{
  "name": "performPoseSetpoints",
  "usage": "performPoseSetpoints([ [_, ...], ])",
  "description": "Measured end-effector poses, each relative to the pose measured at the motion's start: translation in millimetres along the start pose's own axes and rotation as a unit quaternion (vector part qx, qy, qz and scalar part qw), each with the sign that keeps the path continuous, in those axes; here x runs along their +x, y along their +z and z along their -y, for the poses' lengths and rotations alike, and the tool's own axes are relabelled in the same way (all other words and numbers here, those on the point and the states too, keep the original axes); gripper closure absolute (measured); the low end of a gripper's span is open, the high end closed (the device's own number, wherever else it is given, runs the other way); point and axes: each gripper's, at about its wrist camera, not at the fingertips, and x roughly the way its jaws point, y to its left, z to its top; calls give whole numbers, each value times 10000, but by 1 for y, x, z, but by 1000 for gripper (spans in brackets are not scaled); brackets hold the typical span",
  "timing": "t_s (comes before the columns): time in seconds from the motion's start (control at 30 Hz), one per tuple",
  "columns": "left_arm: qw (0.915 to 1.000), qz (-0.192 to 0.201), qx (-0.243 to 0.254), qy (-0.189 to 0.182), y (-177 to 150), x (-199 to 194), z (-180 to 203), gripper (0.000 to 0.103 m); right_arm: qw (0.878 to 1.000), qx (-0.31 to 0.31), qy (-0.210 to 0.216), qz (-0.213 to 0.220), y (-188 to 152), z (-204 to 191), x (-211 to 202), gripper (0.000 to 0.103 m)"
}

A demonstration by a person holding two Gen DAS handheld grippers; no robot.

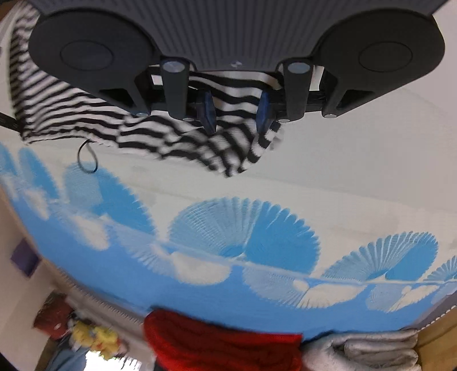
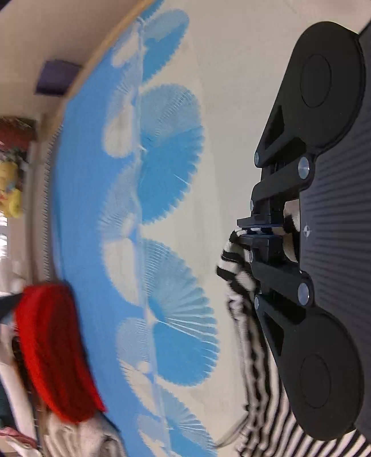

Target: Fold small clothes

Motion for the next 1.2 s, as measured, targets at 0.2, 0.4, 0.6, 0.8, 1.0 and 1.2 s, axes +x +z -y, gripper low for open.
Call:
performPoseSetpoints([
  [0.2, 9988, -105, -466, 108, 3, 3, -25, 73, 9996, -184, -28, 229, -4, 1, -26, 64],
  [0.4, 9901, -188, 582, -1260, -22, -46, -5, 69, 9916, -435, 1216, 3, -28, 19, -79, 58],
  [0.6, 9767, -991, 1641, -969, -58, -17, 20, 69, 9687, -1846, 1206, -1139, -87, 0, -65, 56],
  [0.8, 9817, -643, 1072, -1433, -57, -54, 1, 69, 9828, -1102, 1315, -683, -81, 20, -104, 53],
  [1.0, 9618, -1526, 1955, -1161, -93, -39, 18, 69, 9618, -2158, 622, -1566, -122, 8, -84, 50],
  [1.2, 9869, -783, 301, -1377, -73, -81, -31, 69, 9928, -1049, 570, -1, -91, 21, -153, 51],
])
